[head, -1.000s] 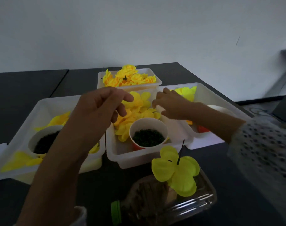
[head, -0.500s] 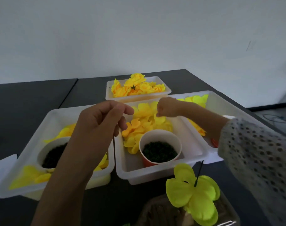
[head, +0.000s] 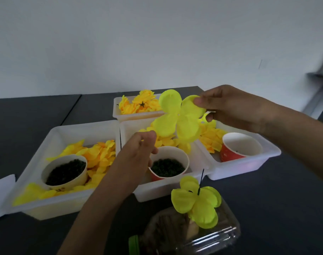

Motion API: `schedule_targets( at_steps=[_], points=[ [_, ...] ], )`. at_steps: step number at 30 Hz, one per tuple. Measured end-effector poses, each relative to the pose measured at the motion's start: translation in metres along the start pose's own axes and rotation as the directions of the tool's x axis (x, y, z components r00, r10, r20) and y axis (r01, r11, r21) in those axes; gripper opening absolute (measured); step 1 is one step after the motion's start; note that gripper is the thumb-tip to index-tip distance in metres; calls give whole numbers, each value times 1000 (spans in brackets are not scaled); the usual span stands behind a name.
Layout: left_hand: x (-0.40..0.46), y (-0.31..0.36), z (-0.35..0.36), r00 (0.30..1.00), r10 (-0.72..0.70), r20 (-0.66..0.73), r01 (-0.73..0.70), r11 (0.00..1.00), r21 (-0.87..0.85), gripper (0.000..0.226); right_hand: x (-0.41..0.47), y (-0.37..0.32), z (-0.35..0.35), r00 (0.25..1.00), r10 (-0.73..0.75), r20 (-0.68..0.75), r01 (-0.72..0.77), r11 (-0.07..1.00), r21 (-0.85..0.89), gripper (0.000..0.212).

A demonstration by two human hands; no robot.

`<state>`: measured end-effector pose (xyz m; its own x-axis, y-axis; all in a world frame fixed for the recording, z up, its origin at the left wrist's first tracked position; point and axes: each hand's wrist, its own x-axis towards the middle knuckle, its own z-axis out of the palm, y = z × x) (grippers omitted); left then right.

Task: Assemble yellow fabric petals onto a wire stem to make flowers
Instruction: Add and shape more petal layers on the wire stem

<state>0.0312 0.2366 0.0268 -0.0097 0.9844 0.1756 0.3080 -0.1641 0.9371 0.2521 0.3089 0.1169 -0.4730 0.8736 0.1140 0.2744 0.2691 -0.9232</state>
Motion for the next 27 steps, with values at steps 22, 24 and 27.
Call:
schedule_targets(
  at_steps=[22, 24, 27],
  points=[
    [-50, 6, 37, 977, 62, 202, -80, 993, 83, 32, -72, 78, 26, 956, 249, -157, -250, 968, 12, 29],
    [-52, 6, 38, 979, 61, 195, -81, 992, 93, 31, -70, 79, 27, 960, 234, -152, -235, 972, 12, 29],
    [-54, 6, 36, 983, 63, 173, -80, 992, 98, 31, -66, 78, 29, 967, 204, -154, -202, 979, 29, 29]
  ],
)
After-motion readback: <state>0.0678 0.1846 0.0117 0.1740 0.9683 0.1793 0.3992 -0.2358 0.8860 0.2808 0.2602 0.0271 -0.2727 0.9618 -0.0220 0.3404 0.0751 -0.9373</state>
